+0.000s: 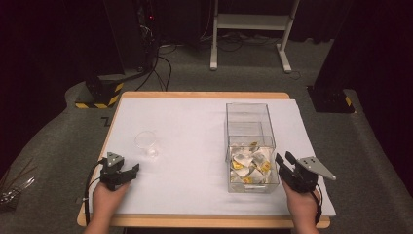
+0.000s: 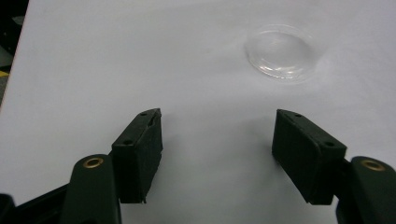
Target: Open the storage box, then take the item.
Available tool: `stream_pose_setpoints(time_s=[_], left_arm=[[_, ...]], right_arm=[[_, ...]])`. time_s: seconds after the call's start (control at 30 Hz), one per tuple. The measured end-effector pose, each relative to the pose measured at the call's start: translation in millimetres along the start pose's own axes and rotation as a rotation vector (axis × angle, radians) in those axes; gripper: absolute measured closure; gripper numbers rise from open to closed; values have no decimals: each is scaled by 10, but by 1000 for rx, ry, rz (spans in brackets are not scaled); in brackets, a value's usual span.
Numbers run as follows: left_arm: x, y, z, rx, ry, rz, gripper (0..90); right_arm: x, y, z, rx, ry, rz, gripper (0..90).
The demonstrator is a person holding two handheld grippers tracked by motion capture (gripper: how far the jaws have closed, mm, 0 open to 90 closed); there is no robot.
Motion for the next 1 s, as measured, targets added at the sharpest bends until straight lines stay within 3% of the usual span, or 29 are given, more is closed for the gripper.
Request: stream_pose_setpoints(time_s=[0.23,0.37,0.4,0.53,0.57,0.73,0.8,0.97,1.0], left_arm=[[5,21,21,-2,18,2,393],[4,13,79,20,4,14,407],[-1,28,86,25,15,39,408],[-33,84,145,51,33,48,418],[-34,79,163,56,20,27,421],[-101,204,246,99,56,37,424],[-116,252,276,119,57,13,424],[-131,443,327,176,49,3,422],[-136,492,329,184,57,18,420]], right_arm=[[75,159,8,7,1,-37,604],[180,285,-55,50,-37,-28,604],[192,301,-65,54,-40,-28,604],[269,404,-121,69,-72,-41,604],[287,421,-135,72,-80,-44,603],[357,436,-193,77,-113,-22,599],[386,428,-208,81,-128,-2,599],[452,430,-248,80,-165,13,594],[459,433,-250,78,-169,15,591]])
Point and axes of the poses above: each handheld gripper's, and its own axes: z roughly backward along the jaws, x roughly out of its underside, y roughly to its right, the point moved 3 cm from there along -z, roughly forward along the jaws, and after that the axes turned 3 degrees about -z, right-handed, at the moved point
